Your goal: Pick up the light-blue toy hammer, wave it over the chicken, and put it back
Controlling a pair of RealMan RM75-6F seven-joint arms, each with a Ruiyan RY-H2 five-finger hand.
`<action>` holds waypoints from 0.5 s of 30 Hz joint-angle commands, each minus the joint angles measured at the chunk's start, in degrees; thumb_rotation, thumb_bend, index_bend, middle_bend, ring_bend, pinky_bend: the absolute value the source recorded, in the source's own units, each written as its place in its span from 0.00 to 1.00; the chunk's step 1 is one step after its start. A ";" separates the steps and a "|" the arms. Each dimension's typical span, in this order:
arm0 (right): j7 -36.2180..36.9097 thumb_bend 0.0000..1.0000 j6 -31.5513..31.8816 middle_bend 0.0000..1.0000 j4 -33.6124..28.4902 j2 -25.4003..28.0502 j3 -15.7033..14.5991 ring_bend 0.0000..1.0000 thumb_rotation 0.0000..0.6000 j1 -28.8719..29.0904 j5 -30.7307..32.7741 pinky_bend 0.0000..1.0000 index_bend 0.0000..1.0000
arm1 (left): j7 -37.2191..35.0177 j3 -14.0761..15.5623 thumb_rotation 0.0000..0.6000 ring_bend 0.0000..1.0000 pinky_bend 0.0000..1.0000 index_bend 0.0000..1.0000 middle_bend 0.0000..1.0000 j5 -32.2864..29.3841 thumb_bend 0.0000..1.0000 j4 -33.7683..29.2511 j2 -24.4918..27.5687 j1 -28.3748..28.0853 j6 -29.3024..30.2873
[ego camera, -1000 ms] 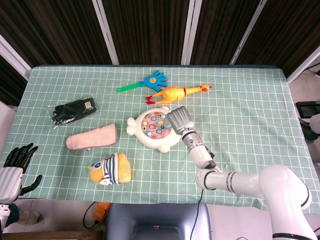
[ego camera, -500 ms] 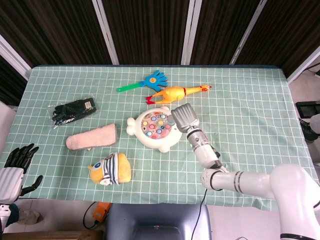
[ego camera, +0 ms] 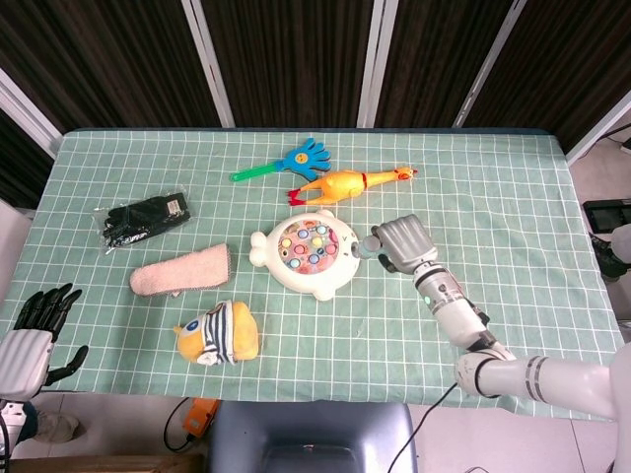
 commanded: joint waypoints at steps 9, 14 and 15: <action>20.22 0.56 -4.18 0.71 16.71 -5.64 -5.53 0.87 1.00 -9.90 -19.13 1.00 1.00 | 0.69 0.13 1.00 0.00 0.05 0.00 0.02 -0.15 0.33 0.14 -0.55 -0.77 -1.42; 22.64 0.56 -4.17 0.71 20.88 -7.99 -5.55 0.86 1.00 -11.10 -22.12 1.00 1.00 | 0.80 0.03 1.00 0.00 0.05 0.00 0.02 -0.40 0.33 0.03 -0.68 -0.61 -1.10; 23.64 0.56 -4.07 0.71 21.66 -8.58 -5.32 0.86 1.00 -11.43 -22.63 1.00 1.00 | 0.71 0.07 1.00 0.00 0.05 0.00 0.02 -0.38 0.33 0.05 -0.69 -0.63 -1.15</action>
